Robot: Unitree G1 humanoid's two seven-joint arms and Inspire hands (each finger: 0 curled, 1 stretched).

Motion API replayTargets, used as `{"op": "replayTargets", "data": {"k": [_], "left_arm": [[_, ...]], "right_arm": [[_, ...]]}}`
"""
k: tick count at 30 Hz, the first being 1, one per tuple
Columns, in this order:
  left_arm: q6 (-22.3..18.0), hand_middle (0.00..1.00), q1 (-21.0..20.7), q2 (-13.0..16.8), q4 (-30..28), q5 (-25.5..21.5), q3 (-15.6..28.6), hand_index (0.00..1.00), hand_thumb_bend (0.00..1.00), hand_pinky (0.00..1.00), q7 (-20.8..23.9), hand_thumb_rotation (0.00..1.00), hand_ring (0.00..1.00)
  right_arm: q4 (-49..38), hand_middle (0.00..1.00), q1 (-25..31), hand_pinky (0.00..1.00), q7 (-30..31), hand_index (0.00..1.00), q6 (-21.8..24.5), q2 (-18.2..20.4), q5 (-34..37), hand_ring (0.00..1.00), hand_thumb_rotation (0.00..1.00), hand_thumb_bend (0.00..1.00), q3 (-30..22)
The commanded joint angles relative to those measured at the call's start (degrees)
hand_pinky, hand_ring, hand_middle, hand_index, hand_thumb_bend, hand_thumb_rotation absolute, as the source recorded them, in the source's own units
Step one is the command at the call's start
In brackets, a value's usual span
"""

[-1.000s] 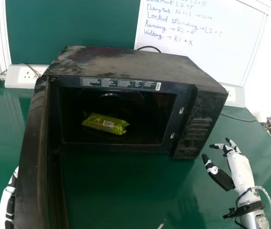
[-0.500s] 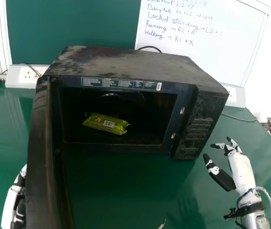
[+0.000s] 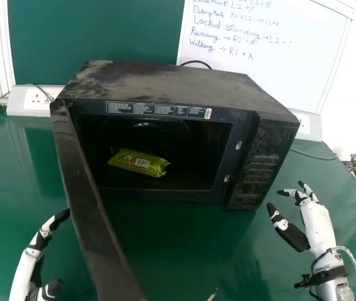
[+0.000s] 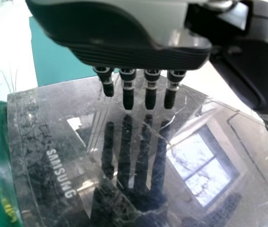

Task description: Put biscuit inside oven

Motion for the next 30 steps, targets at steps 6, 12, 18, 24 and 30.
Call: {"op": "replayTargets", "data": {"k": [6, 12, 18, 24, 30], "left_arm": [[1.1, 1.00, 1.1, 0.4, -2.0, 5.1, 0.3, 0.97, 0.90, 0.86, 4.6, 0.65, 0.96], [0.6, 0.99, 0.6, 0.8, -2.6, 10.0, 1.1, 0.97, 0.88, 0.83, 8.6, 0.67, 0.94], [1.7, 0.99, 0.2, 1.4, -3.9, 15.8, 1.7, 0.97, 0.87, 0.79, 12.8, 0.70, 0.93], [2.5, 1.00, -0.2, 2.8, -5.7, 23.2, 2.4, 0.99, 0.84, 0.84, 17.8, 0.75, 0.93], [3.8, 1.00, -0.6, 4.5, -6.2, 26.5, 1.3, 0.99, 0.84, 0.86, 21.6, 0.73, 0.93]], "right_arm": [[-0.5, 0.77, 0.8, 0.67, -0.5, 0.76, -0.1, 0.0, 0.2, 0.76, 0.58, 0.76, -0.3], [-0.8, 0.77, 0.9, 0.67, -0.4, 0.76, -0.1, 0.0, 0.3, 0.76, 0.58, 0.76, -0.3], [-0.1, 0.77, 0.6, 0.69, -0.8, 0.76, -0.5, 0.0, 0.4, 0.76, 0.58, 0.76, -0.3], [-0.5, 0.77, 0.5, 0.69, -0.2, 0.76, 0.3, 0.2, 0.6, 0.76, 0.58, 0.75, -0.3], [-0.5, 0.78, 0.2, 0.69, -0.2, 0.77, 0.3, 0.2, 0.7, 0.77, 0.59, 0.76, 0.0]]}}
